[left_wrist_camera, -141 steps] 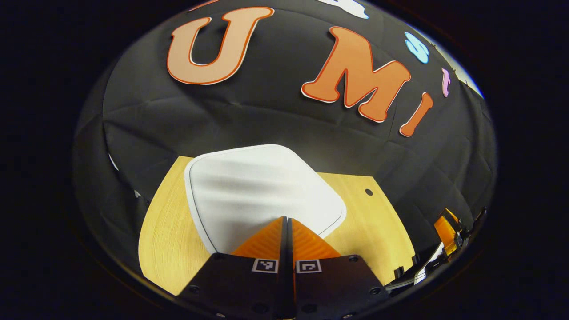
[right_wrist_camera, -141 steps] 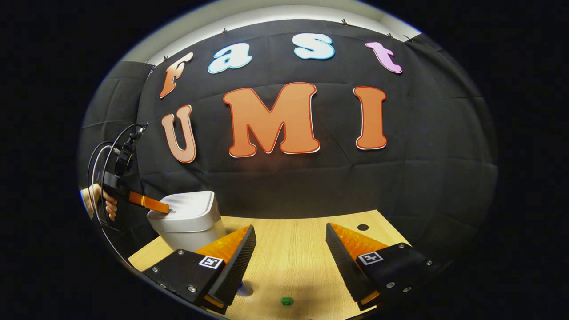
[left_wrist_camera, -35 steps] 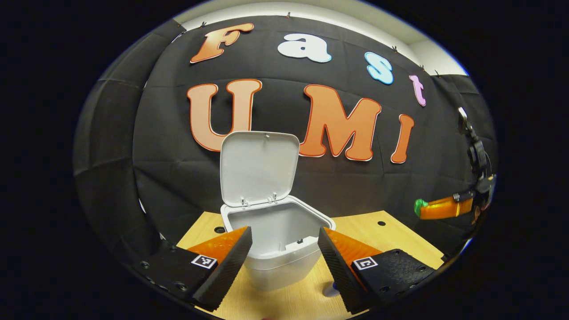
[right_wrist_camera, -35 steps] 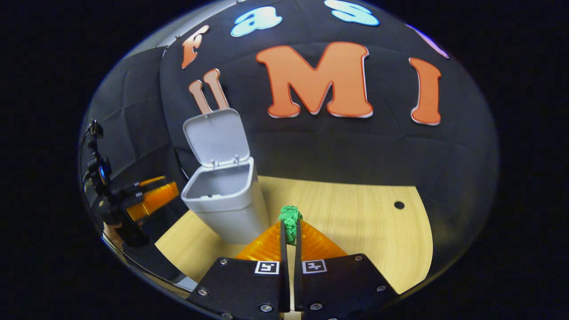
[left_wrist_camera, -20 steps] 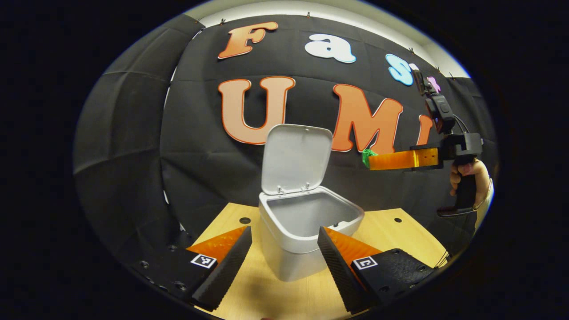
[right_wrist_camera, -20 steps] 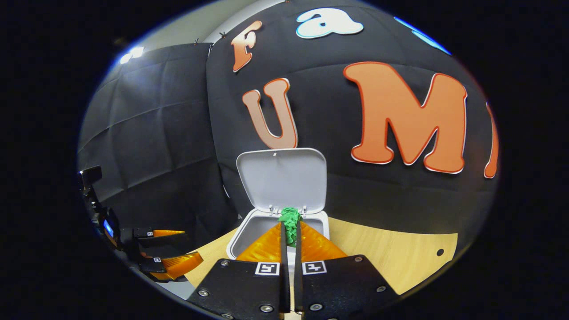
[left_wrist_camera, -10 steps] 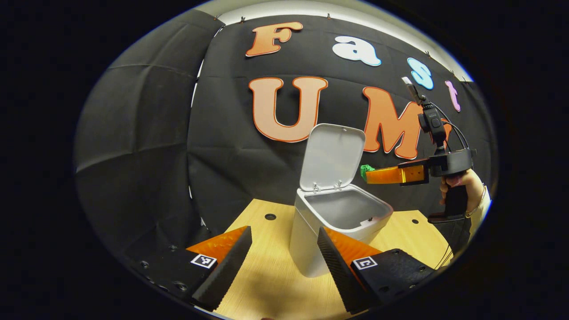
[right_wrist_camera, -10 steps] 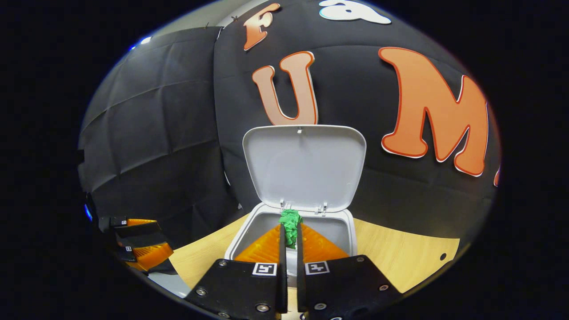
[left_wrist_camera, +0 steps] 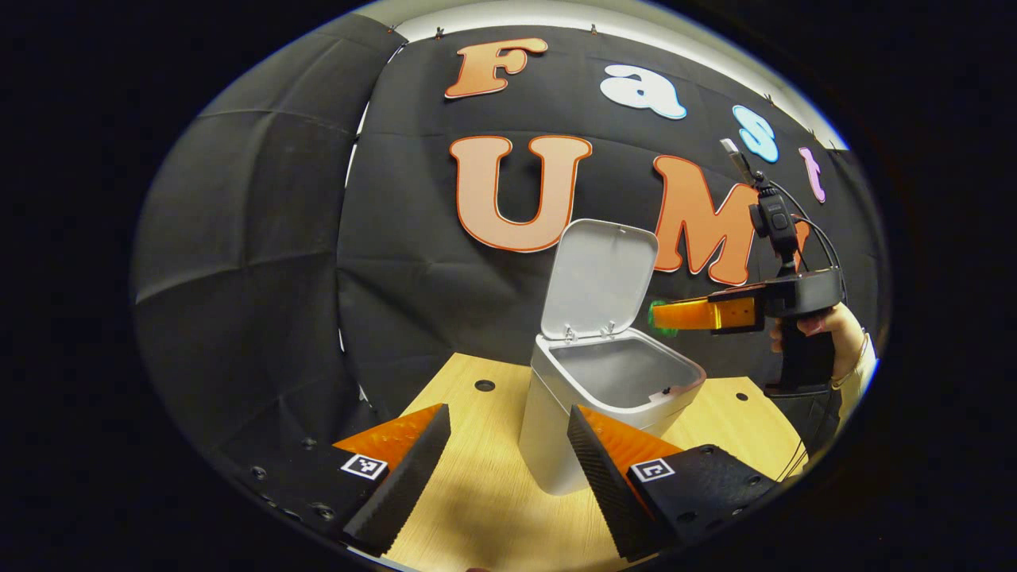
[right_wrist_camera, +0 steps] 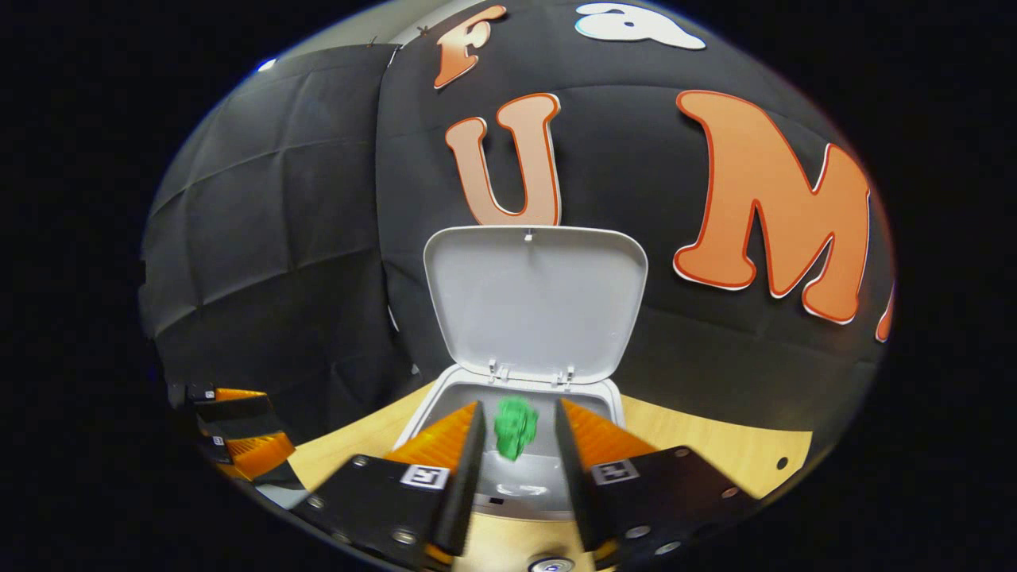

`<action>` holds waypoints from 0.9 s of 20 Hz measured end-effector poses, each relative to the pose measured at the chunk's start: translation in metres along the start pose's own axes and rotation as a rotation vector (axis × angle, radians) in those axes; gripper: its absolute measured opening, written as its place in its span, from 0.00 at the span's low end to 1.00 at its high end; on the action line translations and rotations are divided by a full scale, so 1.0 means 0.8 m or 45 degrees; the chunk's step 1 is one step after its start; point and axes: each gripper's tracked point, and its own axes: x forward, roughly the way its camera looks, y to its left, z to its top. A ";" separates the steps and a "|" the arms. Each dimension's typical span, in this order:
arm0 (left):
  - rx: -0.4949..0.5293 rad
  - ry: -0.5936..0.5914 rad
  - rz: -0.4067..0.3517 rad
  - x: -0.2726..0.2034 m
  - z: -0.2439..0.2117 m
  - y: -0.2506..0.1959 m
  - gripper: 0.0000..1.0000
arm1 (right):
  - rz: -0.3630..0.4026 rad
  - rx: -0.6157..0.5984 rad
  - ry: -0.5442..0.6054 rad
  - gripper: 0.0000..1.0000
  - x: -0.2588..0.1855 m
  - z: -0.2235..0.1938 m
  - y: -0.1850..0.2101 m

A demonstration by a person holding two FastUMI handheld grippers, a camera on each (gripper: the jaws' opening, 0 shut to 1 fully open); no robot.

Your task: Press the lid of the desktop garbage bin to open it, pick up the crumpled paper on the desktop and throw it into the bin, then pick up the pop can on the desktop and drop it into the bin, and finally close the garbage bin lid.

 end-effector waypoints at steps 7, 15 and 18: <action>0.009 -0.002 -0.005 -0.001 0.001 -0.008 0.95 | 0.014 0.007 -0.026 0.96 -0.004 0.006 0.004; 0.035 0.013 -0.094 0.010 -0.010 -0.050 0.95 | -0.022 0.061 -0.075 0.96 -0.047 0.003 -0.029; 0.050 0.019 -0.188 0.019 -0.022 -0.088 0.95 | -0.083 0.085 -0.096 0.96 -0.079 -0.004 -0.061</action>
